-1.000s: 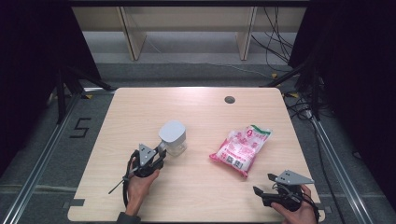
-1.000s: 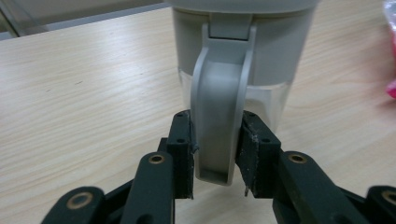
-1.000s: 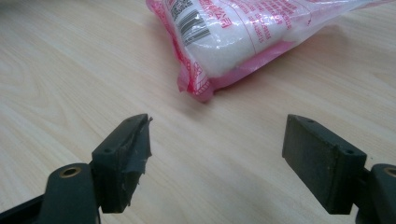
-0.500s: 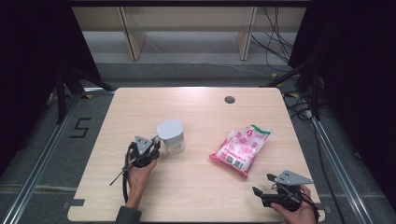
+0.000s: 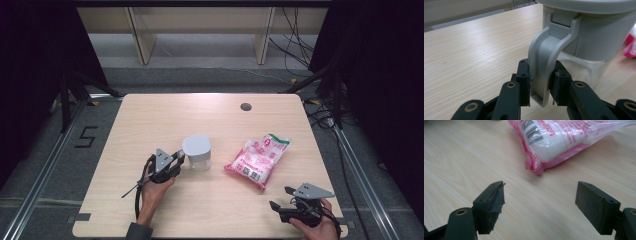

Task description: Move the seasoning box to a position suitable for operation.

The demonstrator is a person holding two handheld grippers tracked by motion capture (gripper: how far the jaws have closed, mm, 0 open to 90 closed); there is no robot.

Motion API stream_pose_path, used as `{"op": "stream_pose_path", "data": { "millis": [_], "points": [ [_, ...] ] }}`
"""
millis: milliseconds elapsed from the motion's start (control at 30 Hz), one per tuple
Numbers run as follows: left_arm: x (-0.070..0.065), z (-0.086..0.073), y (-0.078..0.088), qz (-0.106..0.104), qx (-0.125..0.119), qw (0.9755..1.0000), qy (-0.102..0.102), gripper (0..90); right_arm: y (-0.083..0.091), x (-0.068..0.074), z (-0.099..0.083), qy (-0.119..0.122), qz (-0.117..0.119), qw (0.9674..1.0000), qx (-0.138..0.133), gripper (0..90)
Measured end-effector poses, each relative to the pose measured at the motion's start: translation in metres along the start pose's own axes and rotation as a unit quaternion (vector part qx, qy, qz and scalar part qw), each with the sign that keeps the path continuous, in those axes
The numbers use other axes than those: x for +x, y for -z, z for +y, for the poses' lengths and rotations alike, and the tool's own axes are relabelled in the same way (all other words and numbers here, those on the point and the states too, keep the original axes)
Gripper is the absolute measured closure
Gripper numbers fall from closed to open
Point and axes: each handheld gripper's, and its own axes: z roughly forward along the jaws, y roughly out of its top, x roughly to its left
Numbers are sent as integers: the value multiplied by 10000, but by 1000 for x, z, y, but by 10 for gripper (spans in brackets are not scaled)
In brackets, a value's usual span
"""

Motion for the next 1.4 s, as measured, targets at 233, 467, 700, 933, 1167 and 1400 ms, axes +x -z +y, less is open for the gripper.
{"op": "stream_pose_path", "data": {
  "millis": [233, 467, 700, 933, 1167, 1400],
  "points": [
    [0, 2, -6, 375, 151, 9990, -210, 727, 1, 0, 0, 53, -56, 10000, -2, 241],
    [1, 0, -6, 247, 35, 9997, -40, 742, 1, 1, 0, -55, -62, 10000, 34, 241],
    [-12, 2, -7, 77, 58, 9999, -90, 742, 1, 3, 0, -144, -58, 9998, 80, 241],
    [-22, 3, -7, -34, 123, 9999, -83, 738, 1, -1, 0, 135, -51, 9999, -41, 241],
    [-21, 2, -8, -121, 109, 9999, 18, 732, 0, -1, 0, 32, 17, 10000, -27, 241],
    [-14, 5, -1, -175, 116, 9998, 34, 635, 1, -3, 0, -11, -16, 10000, -40, 220]
  ]
}}
